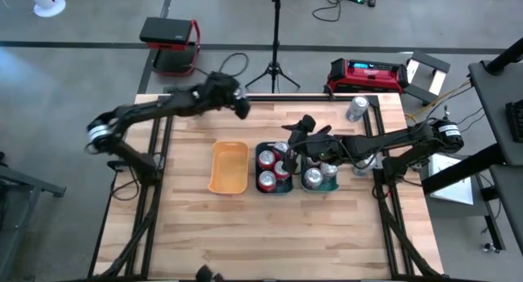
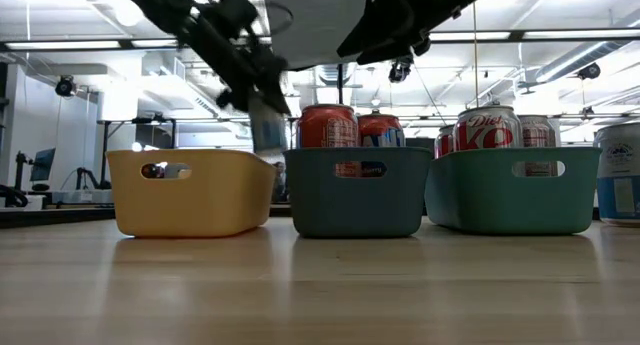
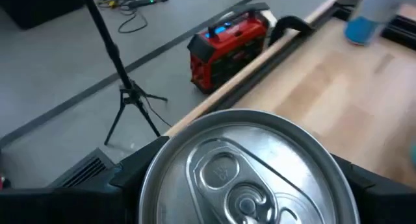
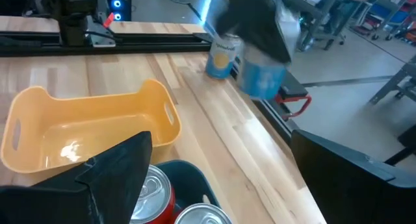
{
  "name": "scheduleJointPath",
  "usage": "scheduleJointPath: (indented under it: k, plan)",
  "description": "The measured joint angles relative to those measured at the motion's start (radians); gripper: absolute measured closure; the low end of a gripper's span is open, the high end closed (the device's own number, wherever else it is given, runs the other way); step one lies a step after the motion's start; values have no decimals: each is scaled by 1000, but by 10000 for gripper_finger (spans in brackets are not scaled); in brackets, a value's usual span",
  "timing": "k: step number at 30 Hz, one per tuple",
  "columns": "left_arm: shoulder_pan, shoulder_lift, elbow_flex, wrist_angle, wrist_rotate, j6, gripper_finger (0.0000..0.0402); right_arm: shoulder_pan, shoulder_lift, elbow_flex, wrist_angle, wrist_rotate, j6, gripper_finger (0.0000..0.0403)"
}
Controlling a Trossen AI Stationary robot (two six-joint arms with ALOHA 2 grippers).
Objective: Sort soda cans
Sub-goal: Put the top center blue-white soda can into the yellow bin
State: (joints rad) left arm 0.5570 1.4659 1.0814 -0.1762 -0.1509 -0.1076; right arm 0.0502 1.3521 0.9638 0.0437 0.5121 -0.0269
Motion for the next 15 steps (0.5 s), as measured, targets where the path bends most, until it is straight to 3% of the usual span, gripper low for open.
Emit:
scheduleJointPath:
  k: [4,7,15]
  plan:
    - [-7,-203,-73,20,118,12,130,2,0,-2,0,0,7,39]
    - [-20,-327,-151,15,116,13,125,2,0,-2,1,0,7,39]
    - [-140,-493,-338,5,201,-21,126,1,0,-2,59,0,-16,39]
